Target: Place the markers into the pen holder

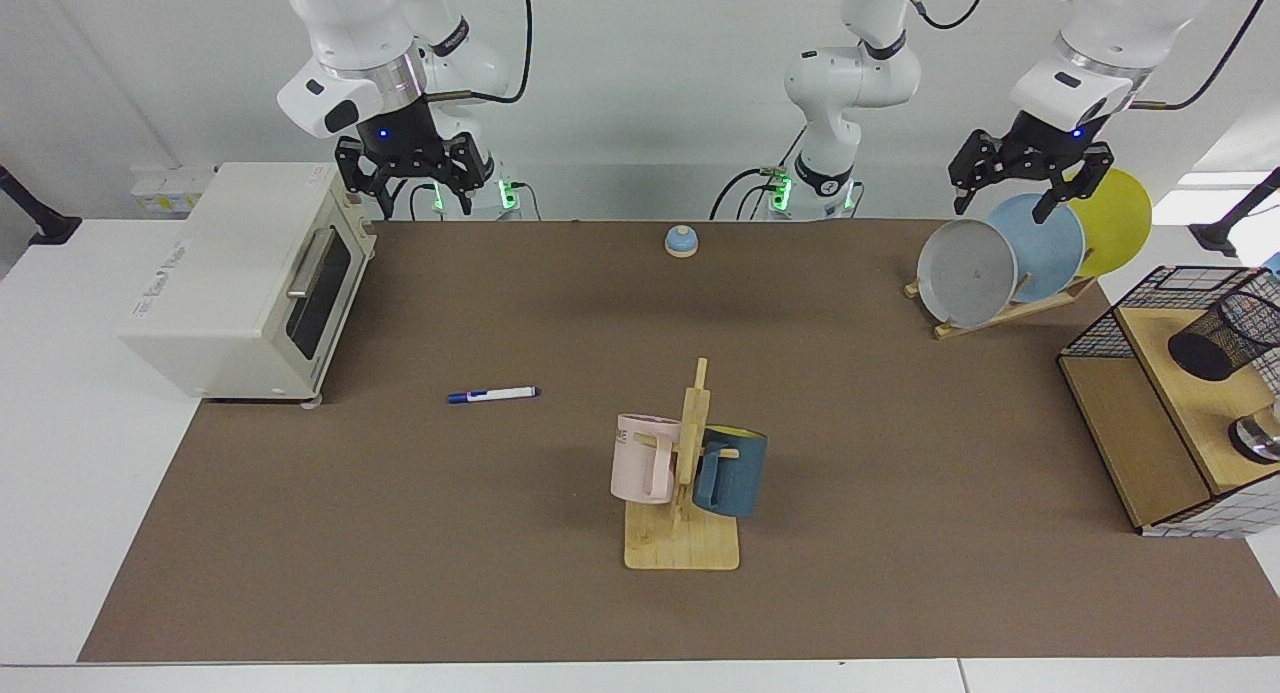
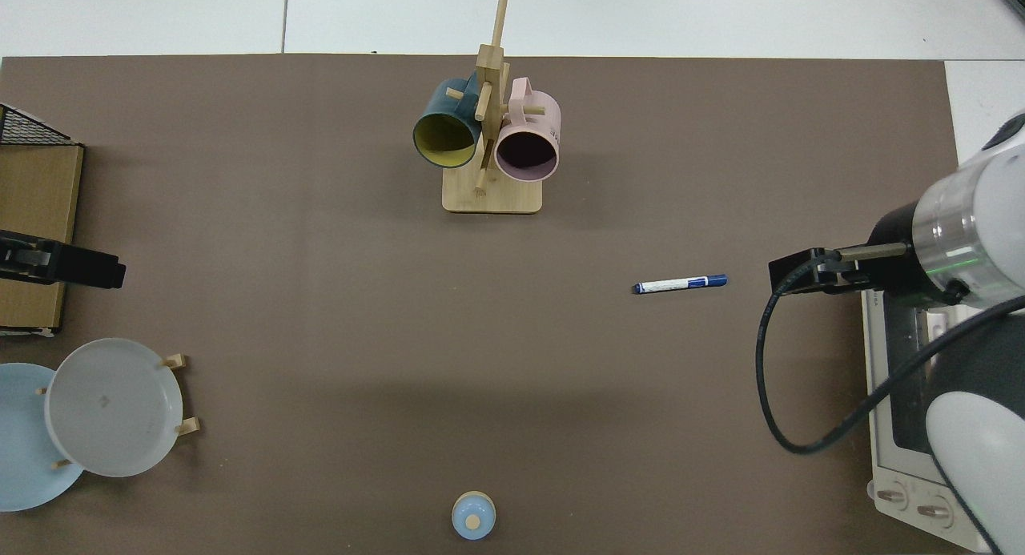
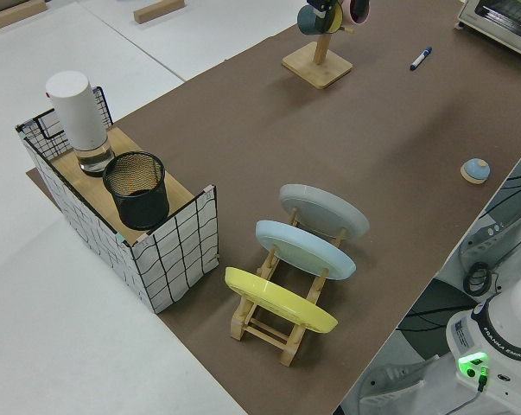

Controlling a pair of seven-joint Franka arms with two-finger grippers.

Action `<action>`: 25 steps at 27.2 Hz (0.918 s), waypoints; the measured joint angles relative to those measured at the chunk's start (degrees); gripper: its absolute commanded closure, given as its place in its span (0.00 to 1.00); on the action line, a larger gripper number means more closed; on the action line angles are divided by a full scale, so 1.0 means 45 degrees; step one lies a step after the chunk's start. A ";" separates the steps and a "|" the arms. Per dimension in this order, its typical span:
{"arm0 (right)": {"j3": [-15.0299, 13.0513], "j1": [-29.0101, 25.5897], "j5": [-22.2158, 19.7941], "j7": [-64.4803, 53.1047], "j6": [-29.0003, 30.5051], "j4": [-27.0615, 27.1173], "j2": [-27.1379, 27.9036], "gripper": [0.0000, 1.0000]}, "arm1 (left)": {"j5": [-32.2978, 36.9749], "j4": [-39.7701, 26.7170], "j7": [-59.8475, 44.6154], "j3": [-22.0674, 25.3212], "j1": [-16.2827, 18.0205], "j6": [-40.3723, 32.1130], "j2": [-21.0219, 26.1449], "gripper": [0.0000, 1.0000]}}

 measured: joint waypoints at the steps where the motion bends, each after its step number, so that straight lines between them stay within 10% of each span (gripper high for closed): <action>1: 0.0000 0.0000 0.0000 -0.0001 -0.0006 0.0000 -0.0001 0.00 | 0.0000 0.0000 -0.0001 0.0001 0.0000 -0.0002 0.0000 0.00; 25: -0.0094 -0.0033 0.0067 0.0358 0.0024 -0.0074 -0.0058 0.00 | 0.0000 0.0000 -0.0010 0.0020 0.0000 -0.0065 -0.0017 0.00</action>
